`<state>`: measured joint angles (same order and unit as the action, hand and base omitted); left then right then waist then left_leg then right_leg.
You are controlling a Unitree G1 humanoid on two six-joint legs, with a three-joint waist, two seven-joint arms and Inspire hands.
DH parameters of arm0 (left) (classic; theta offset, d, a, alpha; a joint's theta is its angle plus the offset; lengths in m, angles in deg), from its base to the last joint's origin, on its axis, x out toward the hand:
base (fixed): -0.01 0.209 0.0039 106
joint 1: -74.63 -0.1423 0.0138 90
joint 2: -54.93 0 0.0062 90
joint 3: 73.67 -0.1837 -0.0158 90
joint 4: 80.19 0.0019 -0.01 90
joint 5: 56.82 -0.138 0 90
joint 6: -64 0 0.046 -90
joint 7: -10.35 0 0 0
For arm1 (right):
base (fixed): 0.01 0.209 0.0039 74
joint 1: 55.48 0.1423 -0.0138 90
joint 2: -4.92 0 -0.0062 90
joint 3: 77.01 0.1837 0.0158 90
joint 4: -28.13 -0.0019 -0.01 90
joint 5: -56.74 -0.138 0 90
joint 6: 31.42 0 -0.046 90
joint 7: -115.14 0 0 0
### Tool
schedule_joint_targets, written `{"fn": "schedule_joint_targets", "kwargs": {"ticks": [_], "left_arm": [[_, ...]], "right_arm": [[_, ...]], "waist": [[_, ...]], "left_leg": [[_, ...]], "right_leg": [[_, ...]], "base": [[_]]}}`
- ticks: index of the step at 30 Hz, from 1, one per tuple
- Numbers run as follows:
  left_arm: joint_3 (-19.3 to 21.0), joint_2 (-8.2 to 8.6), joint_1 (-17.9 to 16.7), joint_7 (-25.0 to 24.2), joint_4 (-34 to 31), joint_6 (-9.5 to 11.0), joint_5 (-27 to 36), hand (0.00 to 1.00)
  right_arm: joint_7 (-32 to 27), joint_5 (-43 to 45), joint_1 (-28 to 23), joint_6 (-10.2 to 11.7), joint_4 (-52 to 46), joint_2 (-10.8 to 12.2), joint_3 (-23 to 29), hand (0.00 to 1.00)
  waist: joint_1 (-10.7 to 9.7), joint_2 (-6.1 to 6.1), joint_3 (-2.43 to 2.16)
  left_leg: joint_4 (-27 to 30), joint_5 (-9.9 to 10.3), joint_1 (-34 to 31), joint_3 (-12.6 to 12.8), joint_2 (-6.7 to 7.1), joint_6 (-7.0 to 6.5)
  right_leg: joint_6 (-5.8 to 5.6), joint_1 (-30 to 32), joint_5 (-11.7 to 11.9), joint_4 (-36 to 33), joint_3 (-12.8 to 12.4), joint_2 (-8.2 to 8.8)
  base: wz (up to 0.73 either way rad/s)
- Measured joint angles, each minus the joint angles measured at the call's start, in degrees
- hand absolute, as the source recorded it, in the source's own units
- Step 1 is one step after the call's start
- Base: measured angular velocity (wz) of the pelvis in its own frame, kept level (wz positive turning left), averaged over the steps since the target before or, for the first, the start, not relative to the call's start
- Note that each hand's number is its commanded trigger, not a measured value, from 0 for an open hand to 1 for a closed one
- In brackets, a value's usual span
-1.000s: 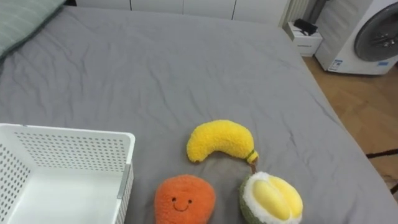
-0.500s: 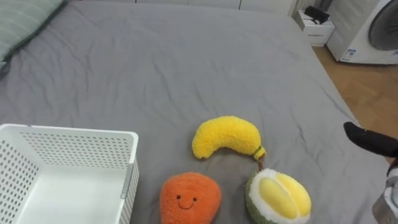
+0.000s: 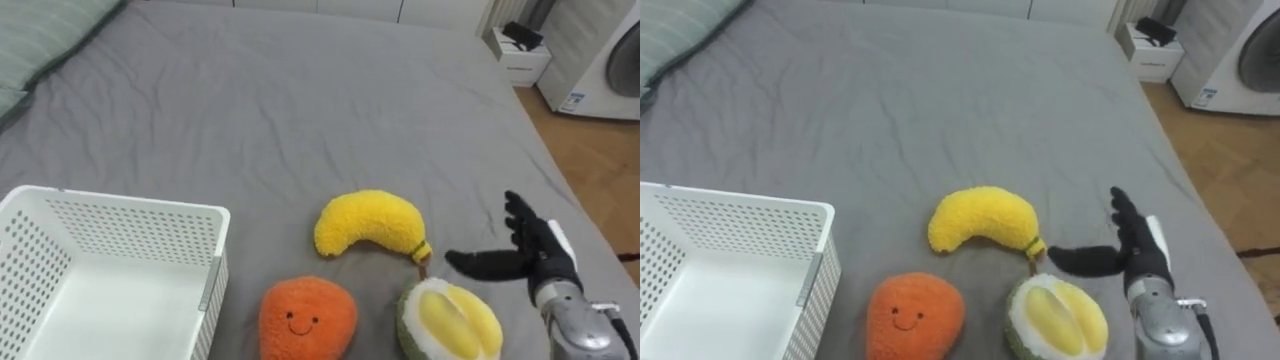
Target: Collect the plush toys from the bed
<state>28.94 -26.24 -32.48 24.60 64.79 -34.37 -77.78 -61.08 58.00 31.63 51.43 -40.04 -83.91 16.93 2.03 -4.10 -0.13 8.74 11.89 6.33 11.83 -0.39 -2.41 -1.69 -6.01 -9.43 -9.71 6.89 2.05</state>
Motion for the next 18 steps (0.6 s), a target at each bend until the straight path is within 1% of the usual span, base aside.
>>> {"fn": "schedule_joint_targets", "kwargs": {"ticks": [3,5,6,8,10,13,18], "left_arm": [[0.04,-0.02,0.01,-1.12,-0.31,-0.42,0.01,0.00],[0.09,-0.02,0.10,-1.60,-0.82,-0.42,0.01,0.00],[0.13,-0.05,0.21,-1.81,-1.23,-0.42,0.02,0.00],[0.20,-0.11,0.65,-2.20,-1.35,-0.47,0.01,0.00],[0.19,-0.16,1.47,-2.40,-1.34,-1.23,0.06,0.00],[0.16,-0.24,1.60,-2.41,-1.44,-1.44,0.05,0.00],[0.15,-0.33,1.69,-2.43,-1.47,-1.70,0.04,0.00]], "right_arm": [[3.75,1.47,0.00,-0.14,0.31,-0.02,-0.16,0.00],[5.94,3.03,-0.01,-0.37,0.58,-0.03,-0.64,0.00],[7.77,5.17,-0.02,-0.49,0.65,-0.04,-1.08,0.00],[10.29,7.56,-0.05,-0.75,0.79,-0.04,-1.87,0.00],[13.62,9.53,-0.06,-1.89,1.17,-0.12,-3.00,0.00],[16.88,11.38,-0.05,-3.14,2.43,-0.13,-3.81,0.00],[20.47,13.42,-0.05,-4.15,2.46,-0.13,-4.51,0.00]], "waist": [[0.07,-0.46,0.00],[0.35,-0.84,0.09],[0.40,-1.11,0.13],[0.84,-1.16,0.22],[1.42,-1.45,0.19],[1.78,-1.66,0.04],[1.77,-1.59,0.09]], "left_leg": [[0.35,-0.01,-0.03,-0.06,-0.02,0.01],[0.36,-0.01,-0.03,-0.01,-0.04,0.01],[0.40,-0.01,-0.12,0.01,-0.04,0.01],[0.46,0.00,-0.17,0.00,-0.05,0.01],[0.48,0.01,-0.15,-0.07,-0.06,0.01],[0.56,0.01,-0.01,-0.37,-0.05,0.00],[0.69,0.01,0.25,-1.02,0.01,0.01]], "right_leg": [[0.00,-0.06,0.00,0.10,0.46,0.01],[0.00,0.01,0.00,0.10,0.49,0.00],[0.01,0.05,0.01,0.10,0.44,0.00],[0.04,0.05,0.02,0.10,0.46,0.00],[0.07,0.02,0.05,0.08,0.45,-0.01],[0.08,-0.27,0.05,0.08,0.73,0.00],[0.08,-0.88,0.05,0.14,1.14,0.03]], "base": [[0.00],[0.00],[0.00],[0.00],[0.00],[0.05],[0.05]]}}
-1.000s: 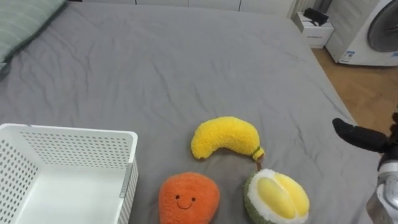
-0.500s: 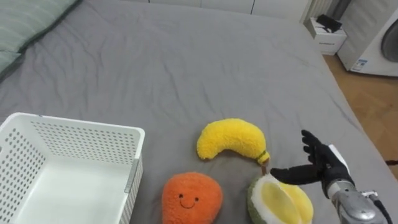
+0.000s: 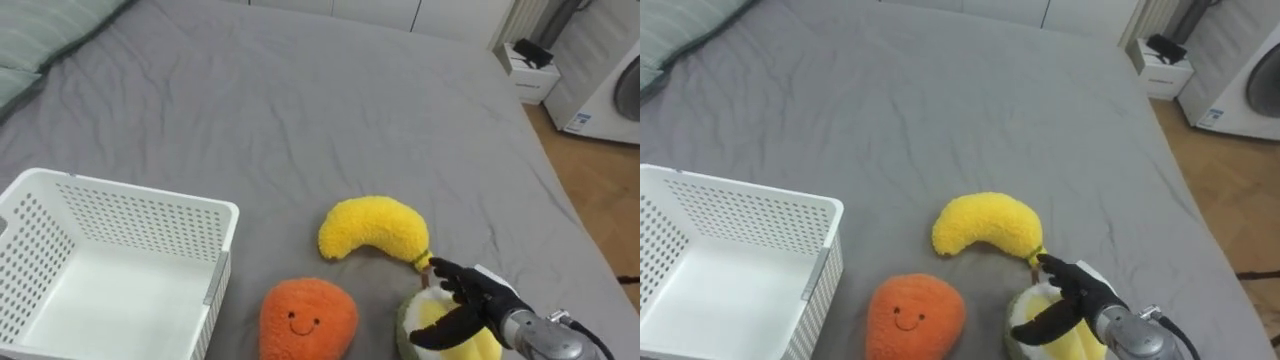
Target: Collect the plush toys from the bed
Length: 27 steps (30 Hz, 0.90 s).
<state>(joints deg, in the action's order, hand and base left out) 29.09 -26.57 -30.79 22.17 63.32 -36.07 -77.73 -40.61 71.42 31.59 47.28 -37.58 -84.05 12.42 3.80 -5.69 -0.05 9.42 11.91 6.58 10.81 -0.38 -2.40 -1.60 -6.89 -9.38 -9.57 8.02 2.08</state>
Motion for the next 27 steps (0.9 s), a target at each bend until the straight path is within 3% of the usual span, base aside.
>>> {"fn": "schedule_joint_targets", "kwargs": {"ticks": [11,27], "left_arm": [[-0.79,0.00,0.14,0.01,-0.01,0.01,0.04,0.00],[-0.78,-0.25,0.36,-0.11,-0.10,-1.75,-0.04,0.00]], "right_arm": [[3.25,8.26,0.12,-0.12,3.44,0.46,-0.60,0.00],[-0.70,12.22,2.60,0.47,13.27,0.58,-0.77,0.00]], "waist": [[1.37,-0.34,0.01],[2.68,-0.96,-0.08]], "left_leg": [[0.29,0.01,-0.01,-0.71,0.06,0.02],[0.73,-0.01,0.11,-2.72,0.26,0.09]], "right_leg": [[0.00,-0.54,0.00,0.01,0.68,0.07],[0.06,-2.11,0.04,0.99,3.13,0.23]], "base": [[0.02],[0.06]]}}
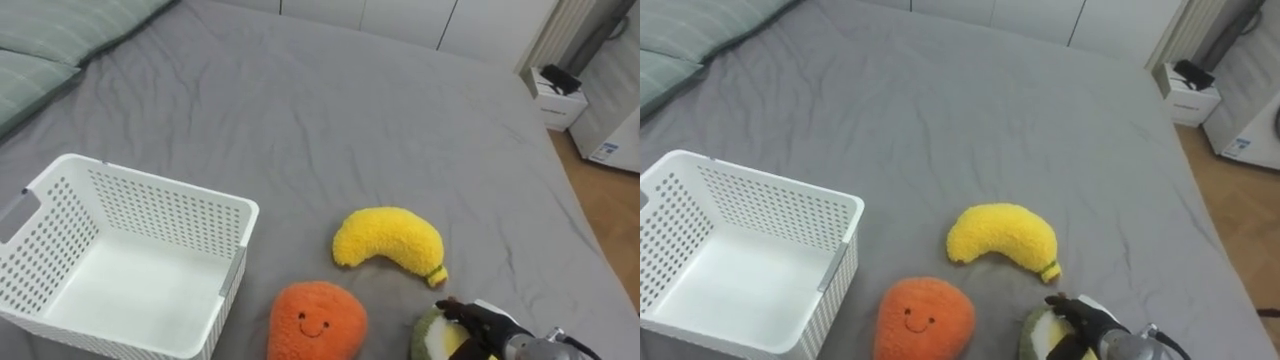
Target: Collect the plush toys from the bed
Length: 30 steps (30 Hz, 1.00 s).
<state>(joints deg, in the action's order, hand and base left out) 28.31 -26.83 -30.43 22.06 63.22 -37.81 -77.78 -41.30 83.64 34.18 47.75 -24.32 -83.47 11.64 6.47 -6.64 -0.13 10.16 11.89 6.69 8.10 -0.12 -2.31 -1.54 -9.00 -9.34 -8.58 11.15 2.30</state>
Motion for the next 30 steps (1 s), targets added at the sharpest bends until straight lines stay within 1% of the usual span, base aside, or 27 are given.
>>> {"fn": "schedule_joint_targets", "kwargs": {"ticks": [5,9,13,14,15,16,17,21,25,30], "left_arm": [[0.00,-0.02,-0.35,0.02,0.44,-0.87,0.01,0.00],[-1.24,0.14,-0.52,0.60,0.47,-1.51,0.00,0.00],[-2.04,0.21,-0.15,1.45,0.44,-1.55,0.02,0.00],[-2.14,0.21,-0.12,1.67,0.43,-1.54,0.01,0.00],[-2.07,0.20,-0.14,1.66,0.40,-1.55,-0.04,0.00],[-2.04,0.20,-0.15,1.66,0.32,-1.56,-0.04,0.00],[-2.03,0.19,-0.22,1.65,-0.08,-1.56,-0.05,0.00],[-2.00,0.20,-0.24,1.65,-0.04,-1.57,-2.49,0.00],[-2.08,0.41,-0.01,1.73,2.13,-1.63,-3.90,0.00],[-2.10,0.50,-0.25,1.73,2.74,-1.60,-3.92,0.00]], "right_arm": [[-2.68,0.91,0.16,0.08,2.12,0.04,-0.05,0.00],[-7.32,1.49,0.10,0.53,4.53,0.04,-0.05,0.00],[-11.23,3.23,0.24,1.48,6.97,0.04,-0.11,0.00],[-12.60,3.63,0.25,1.56,7.66,0.05,-0.15,0.09],[-13.89,5.27,0.26,1.61,8.42,0.17,-0.15,0.62],[-14.76,5.68,0.36,1.63,8.99,0.27,-0.15,0.83],[-16.24,6.95,0.35,1.62,9.66,0.44,-0.17,1.00],[-23.26,9.38,0.35,2.23,13.70,0.88,-0.18,1.00],[-29.10,11.79,0.94,2.22,16.84,0.87,-0.57,1.00],[-32.62,12.09,1.46,2.22,19.36,0.88,-1.65,1.00]], "waist": [[0.04,0.04,0.00],[0.05,0.48,-0.08],[0.05,0.94,-0.08],[0.05,1.09,-0.10],[0.05,1.28,-0.21],[0.07,1.35,-0.25],[0.12,1.43,-0.29],[0.19,1.79,-0.40],[0.24,2.44,-0.38],[0.25,3.03,-0.23]], "left_leg": [[0.53,0.11,-0.10,-0.31,-0.02,0.06],[0.72,0.25,-0.19,-0.46,-0.03,0.05],[0.72,0.26,-0.23,-0.63,0.00,0.06],[0.74,0.26,-0.21,-0.61,0.00,0.06],[0.79,0.25,-0.18,-0.56,-0.01,0.06],[0.79,0.26,-0.16,-0.50,-0.02,0.06],[0.79,0.26,-0.21,-0.46,-0.02,0.06],[0.80,0.26,-0.12,-0.43,-0.02,0.05],[0.77,0.27,0.05,-0.51,0.00,0.05],[0.65,0.28,0.04,-0.67,-0.01,0.04]], "right_leg": [[0.00,-0.10,0.00,-0.04,-0.01,-0.03],[0.00,-0.01,0.00,-0.05,-0.01,-0.05],[0.00,-0.05,0.00,-0.03,0.27,-0.03],[0.00,-0.06,0.00,-0.02,0.24,-0.03],[0.00,-0.10,0.00,-0.02,0.21,-0.04],[0.00,-0.10,0.00,-0.03,0.21,-0.05],[0.00,-0.18,0.00,-0.05,0.23,-0.04],[0.01,-0.45,0.00,-0.08,0.20,-0.05],[0.01,-0.70,0.00,-0.06,0.37,-0.02],[0.01,-0.87,0.00,-0.02,0.84,0.05]], "base": [[0.04],[0.00],[0.02],[0.00],[0.00],[0.00],[0.00],[0.00],[0.00],[0.05]]}}
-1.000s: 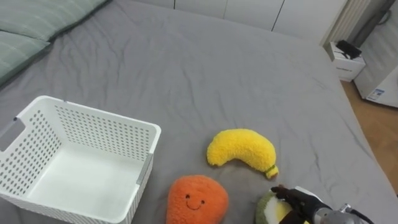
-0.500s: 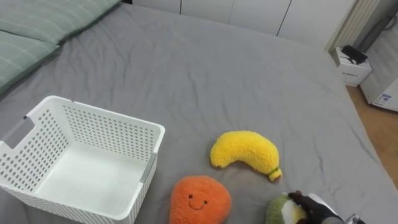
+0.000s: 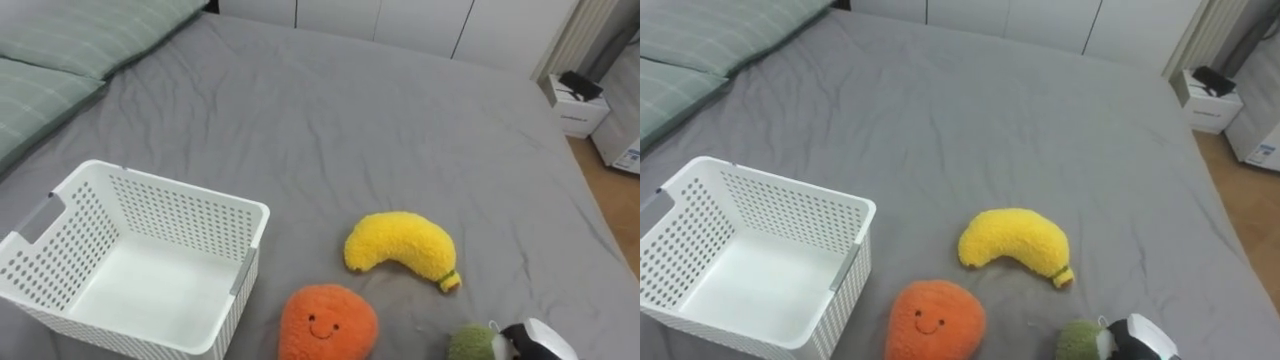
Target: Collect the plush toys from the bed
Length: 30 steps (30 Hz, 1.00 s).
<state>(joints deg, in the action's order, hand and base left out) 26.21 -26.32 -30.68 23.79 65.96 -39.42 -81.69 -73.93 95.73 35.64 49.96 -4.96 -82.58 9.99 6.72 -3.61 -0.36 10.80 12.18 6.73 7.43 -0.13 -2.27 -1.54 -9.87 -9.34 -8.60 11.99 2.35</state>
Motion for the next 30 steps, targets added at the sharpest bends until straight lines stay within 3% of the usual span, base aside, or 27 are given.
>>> {"fn": "schedule_joint_targets", "kwargs": {"ticks": [12,17,20,22,26,27,30], "left_arm": [[-0.92,-0.08,0.29,-0.16,-0.04,1.03,0.49,0.00],[-2.19,-0.11,0.86,-0.83,-0.08,1.67,0.54,0.00],[-2.10,-0.51,1.25,-2.74,-1.26,2.29,0.37,0.00],[-1.84,-0.58,1.75,-3.28,-1.61,2.65,0.39,0.00],[-0.39,-0.80,2.25,-3.94,-1.62,2.90,0.60,0.00],[-0.39,-1.09,2.20,-4.08,-1.92,2.91,0.59,0.00],[0.65,-1.29,2.24,-4.19,-2.22,3.13,0.58,0.00]], "right_arm": [[-2.13,-0.56,-0.03,1.18,1.10,0.16,-0.28,1.00],[-2.08,-6.14,0.13,1.65,0.69,0.02,-0.05,1.00],[-0.07,-8.57,0.17,1.62,-2.05,-0.38,1.25,1.00],[1.65,-11.97,0.61,1.36,-4.75,-0.46,3.42,1.00],[4.42,-17.09,0.59,1.12,-19.73,-0.56,6.14,1.00],[4.75,-18.91,0.60,1.35,-24.58,-0.77,6.78,1.00],[5.01,-20.77,0.88,1.60,-33.48,-1.76,7.33,1.00]], "waist": [[-0.09,-0.08,0.10],[-0.35,-0.14,0.14],[-1.07,-0.36,0.39],[-1.65,-0.72,0.44],[-3.89,-0.87,0.95],[-4.85,-0.85,0.92],[-4.82,-1.51,0.89]], "left_leg": [[-0.04,-0.01,-0.38,-0.05,0.12,-0.01],[0.02,-0.05,-0.64,-0.03,0.10,0.00],[0.06,-0.05,-0.86,-0.06,0.09,0.00],[0.06,-0.05,-0.96,0.03,0.09,0.00],[0.01,-0.26,-1.78,0.46,0.10,-0.01],[0.02,-0.37,-2.26,0.39,0.10,-0.01],[-0.04,-0.46,-2.61,0.37,0.10,0.00]], "right_leg": [[-0.01,0.78,-0.01,0.05,-0.17,0.03],[-0.01,0.72,-0.01,0.03,-0.12,0.02],[-0.01,0.84,-0.01,-0.01,0.03,0.05],[-0.01,1.09,-0.01,-0.13,-0.22,0.04],[-0.01,2.37,-0.01,-0.42,-0.72,0.05],[-0.01,2.84,0.00,-0.40,-0.63,0.07],[-0.01,3.16,0.00,-0.17,-0.44,0.07]], "base": [[-0.01],[0.00],[0.00],[-0.03],[-0.07],[0.00],[0.03]]}}
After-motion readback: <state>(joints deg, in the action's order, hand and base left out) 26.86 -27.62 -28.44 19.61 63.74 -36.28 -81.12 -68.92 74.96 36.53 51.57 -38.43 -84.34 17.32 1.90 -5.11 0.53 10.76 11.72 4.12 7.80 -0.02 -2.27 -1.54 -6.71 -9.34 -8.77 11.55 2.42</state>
